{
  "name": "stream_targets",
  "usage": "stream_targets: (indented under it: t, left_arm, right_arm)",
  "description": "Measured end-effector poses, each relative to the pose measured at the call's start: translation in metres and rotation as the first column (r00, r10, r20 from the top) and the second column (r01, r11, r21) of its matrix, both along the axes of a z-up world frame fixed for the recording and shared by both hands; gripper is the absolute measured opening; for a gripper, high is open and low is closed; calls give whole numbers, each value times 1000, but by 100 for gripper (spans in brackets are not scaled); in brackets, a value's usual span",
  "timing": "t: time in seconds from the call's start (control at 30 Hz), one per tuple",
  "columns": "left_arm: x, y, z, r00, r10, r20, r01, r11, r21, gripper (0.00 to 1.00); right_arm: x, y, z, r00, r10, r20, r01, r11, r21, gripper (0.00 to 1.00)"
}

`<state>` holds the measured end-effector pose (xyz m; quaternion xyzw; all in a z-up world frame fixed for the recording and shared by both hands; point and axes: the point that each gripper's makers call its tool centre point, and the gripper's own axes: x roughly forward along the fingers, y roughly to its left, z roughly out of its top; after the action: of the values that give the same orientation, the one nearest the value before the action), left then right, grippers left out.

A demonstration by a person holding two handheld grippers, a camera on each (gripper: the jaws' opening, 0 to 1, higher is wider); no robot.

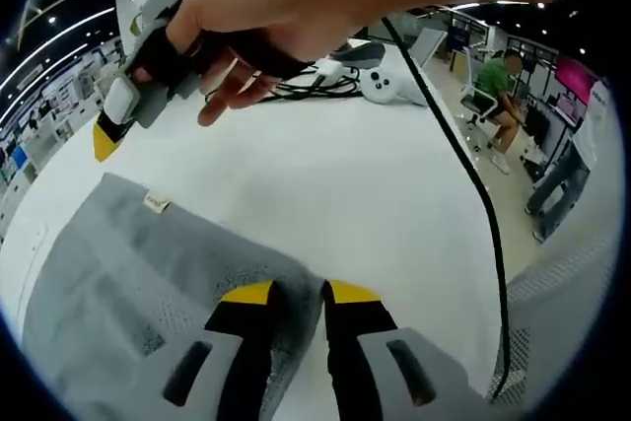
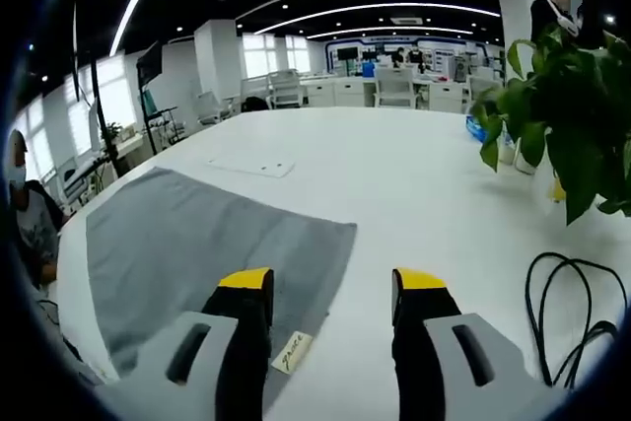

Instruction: Fold the towel on the table until its edges align and the towel forms a compact rectangular stack.

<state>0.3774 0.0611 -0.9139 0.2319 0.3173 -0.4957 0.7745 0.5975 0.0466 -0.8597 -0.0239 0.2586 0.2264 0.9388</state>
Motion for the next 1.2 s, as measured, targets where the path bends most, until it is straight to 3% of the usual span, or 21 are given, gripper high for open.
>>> stream_targets:
  t: [0.1,0.43,0.53,0.6,0.7,1.0,1.2]
  left_arm:
    - [4,0,0,1000,11,3,-11,1000,6,10]
    - [-1,1,2,998,41,-44,-41,999,-7,9]
    - [-5,-1,2,996,51,-68,-52,998,-19,9]
    - [-6,-3,1,998,34,-55,-35,999,-13,9]
    - [-9,-4,1,997,34,-74,-36,999,-19,9]
    - [-18,-17,0,994,48,-100,-52,998,-47,9]
    - [-21,-33,0,994,41,-104,-47,997,-62,9]
  right_arm:
    - [11,8,-7,1000,12,6,-12,1000,-20,41]
    - [40,26,-23,996,84,2,-84,995,-45,32]
    - [51,25,-25,997,76,3,-75,996,-40,30]
    - [56,27,-26,997,73,-1,-73,997,-31,30]
    - [58,29,-36,996,59,-59,-60,998,-15,30]
    - [59,21,-51,995,57,-83,-64,994,-85,26]
    - [57,3,-55,994,27,-102,-39,993,-112,25]
